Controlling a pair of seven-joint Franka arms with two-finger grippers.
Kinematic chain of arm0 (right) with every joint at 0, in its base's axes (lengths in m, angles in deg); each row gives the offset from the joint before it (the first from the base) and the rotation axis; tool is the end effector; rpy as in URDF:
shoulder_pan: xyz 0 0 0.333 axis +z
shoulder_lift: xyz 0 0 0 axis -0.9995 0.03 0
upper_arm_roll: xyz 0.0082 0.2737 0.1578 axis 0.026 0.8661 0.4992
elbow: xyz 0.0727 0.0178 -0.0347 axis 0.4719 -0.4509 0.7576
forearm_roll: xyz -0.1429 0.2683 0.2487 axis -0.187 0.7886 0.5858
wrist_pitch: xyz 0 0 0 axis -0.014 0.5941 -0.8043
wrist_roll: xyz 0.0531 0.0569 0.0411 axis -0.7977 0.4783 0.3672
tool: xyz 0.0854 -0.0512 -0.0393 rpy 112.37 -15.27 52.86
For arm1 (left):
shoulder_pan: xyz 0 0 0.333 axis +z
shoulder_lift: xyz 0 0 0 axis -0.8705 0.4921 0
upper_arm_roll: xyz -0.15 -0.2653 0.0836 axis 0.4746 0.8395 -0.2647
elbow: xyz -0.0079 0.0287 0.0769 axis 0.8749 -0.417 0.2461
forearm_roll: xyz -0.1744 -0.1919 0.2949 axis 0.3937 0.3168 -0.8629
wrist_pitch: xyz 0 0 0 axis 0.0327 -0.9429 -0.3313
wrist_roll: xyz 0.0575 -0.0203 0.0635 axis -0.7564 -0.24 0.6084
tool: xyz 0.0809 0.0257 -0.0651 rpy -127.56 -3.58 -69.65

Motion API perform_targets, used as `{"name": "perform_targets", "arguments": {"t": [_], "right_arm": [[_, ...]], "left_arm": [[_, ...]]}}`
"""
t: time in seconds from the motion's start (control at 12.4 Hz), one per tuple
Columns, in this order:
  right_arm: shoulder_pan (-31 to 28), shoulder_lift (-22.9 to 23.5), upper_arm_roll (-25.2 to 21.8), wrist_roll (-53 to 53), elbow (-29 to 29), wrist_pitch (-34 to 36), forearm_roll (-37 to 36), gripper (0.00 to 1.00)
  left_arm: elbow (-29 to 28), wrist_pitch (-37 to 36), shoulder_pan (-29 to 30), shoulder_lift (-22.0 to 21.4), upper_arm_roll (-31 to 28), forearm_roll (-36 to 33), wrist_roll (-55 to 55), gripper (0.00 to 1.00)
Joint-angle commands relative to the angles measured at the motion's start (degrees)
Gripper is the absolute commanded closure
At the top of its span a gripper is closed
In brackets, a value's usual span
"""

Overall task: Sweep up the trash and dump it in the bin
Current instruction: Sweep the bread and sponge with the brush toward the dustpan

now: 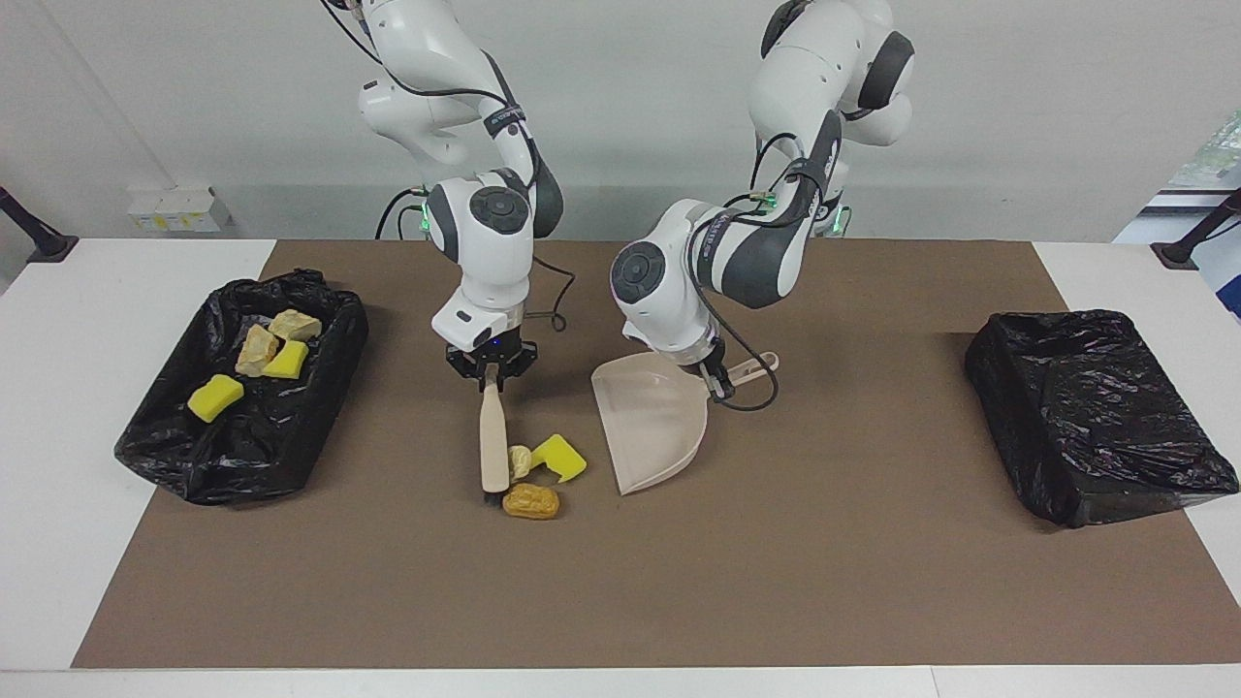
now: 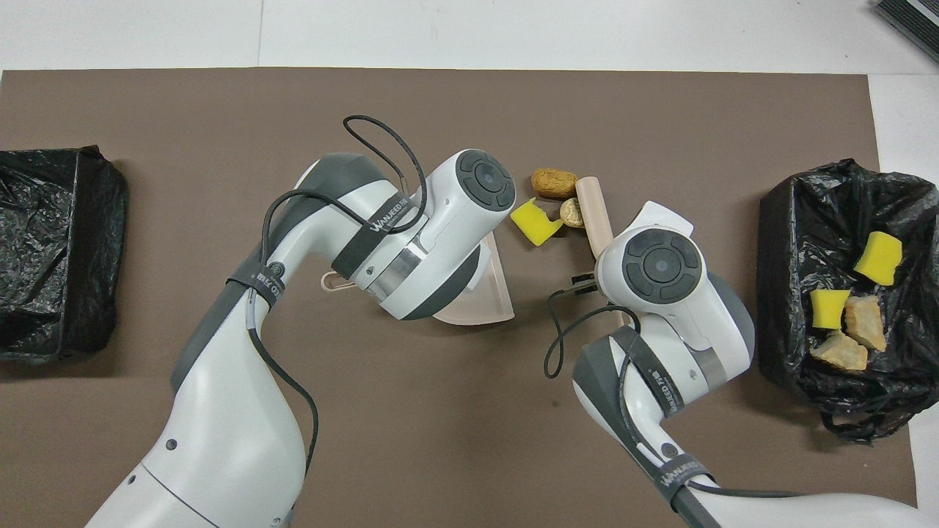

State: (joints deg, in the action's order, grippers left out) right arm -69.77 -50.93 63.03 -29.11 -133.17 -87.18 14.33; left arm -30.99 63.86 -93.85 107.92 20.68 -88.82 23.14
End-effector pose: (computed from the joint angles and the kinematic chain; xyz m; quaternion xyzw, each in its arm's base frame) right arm 0.5399 0.1954 0.3534 0.9889 0.1185 0.0357 0.0821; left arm 0.5521 -0.3895 0.3625 -0.7462 0.6265 0.1810 0.1334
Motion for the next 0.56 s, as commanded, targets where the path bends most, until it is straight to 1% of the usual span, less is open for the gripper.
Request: {"name": "perform_targets", "arguments": {"t": [0.0, 0.16, 0.48], "right_arm": [[-0.1, -0.4, 1.9, 8.4, -0.2, -0.4, 2.7, 1.00], [-0.1, -1.2, 4.1, 10.6, -0.8, -0.1, 2.8, 1.00], [-0.1, -3.3, 9.5, 10.7, -2.6, 0.6, 3.0, 1.00]], "left_arm": [[0.4, -1.5, -0.3, 0.0, -0.4, -1.3, 0.2, 1.00], [0.1, -1.4, -0.1, 0.0, -0.4, -1.3, 0.5, 1.00], [-2.3, 0.9, 0.0, -0.6, -0.4, -1.1, 0.8, 1.00]]}}
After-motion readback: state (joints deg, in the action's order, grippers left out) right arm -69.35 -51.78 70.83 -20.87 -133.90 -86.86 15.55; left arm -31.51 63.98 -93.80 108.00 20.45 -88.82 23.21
